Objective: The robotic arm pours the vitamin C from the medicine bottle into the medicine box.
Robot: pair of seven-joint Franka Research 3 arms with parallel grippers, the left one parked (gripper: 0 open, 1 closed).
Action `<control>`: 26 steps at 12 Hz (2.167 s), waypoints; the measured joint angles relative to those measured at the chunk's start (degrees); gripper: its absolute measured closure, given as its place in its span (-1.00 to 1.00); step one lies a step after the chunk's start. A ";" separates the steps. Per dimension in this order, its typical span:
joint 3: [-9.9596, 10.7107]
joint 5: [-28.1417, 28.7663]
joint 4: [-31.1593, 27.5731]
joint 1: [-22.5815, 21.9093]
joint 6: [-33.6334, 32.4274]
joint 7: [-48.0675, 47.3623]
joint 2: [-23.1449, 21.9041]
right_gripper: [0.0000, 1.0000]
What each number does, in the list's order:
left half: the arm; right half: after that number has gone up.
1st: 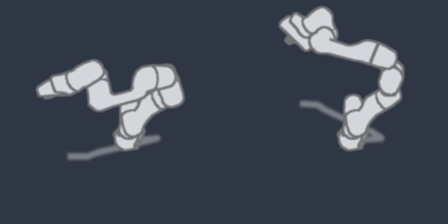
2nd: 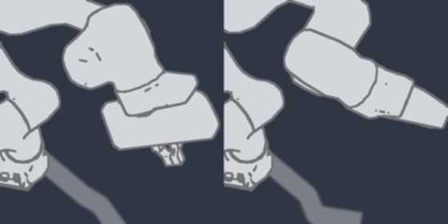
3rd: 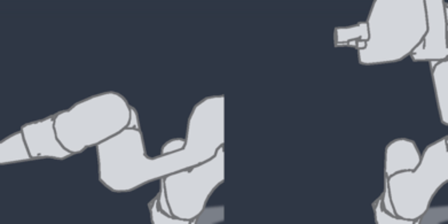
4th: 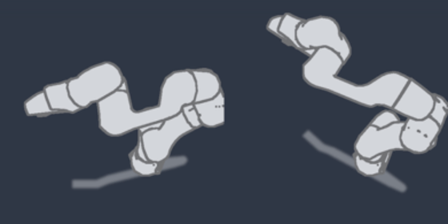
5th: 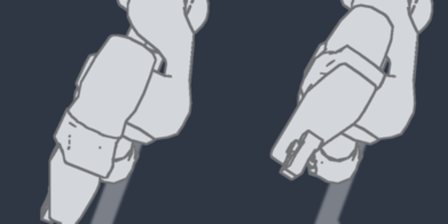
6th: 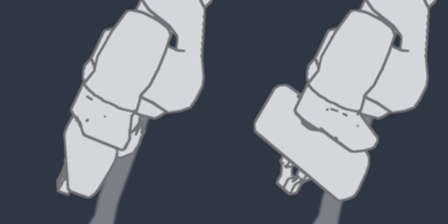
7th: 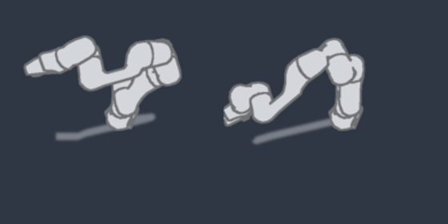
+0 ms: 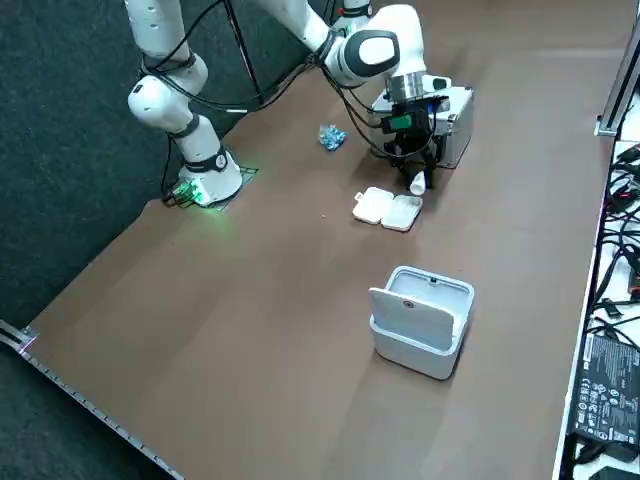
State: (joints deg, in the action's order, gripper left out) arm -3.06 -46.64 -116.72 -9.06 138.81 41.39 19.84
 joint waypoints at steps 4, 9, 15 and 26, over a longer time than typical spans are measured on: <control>0.12 7.58 -0.07 0.60 0.57 3.98 -3.06 0.14; 0.24 17.50 -2.35 3.44 1.57 11.15 -6.74 0.14; 0.35 19.05 -8.54 10.81 9.88 12.92 -8.59 0.14; 0.36 56.12 -4.29 14.32 1.80 38.87 -9.87 0.14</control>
State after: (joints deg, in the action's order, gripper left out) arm -2.70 9.48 -121.01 5.27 140.61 80.27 9.97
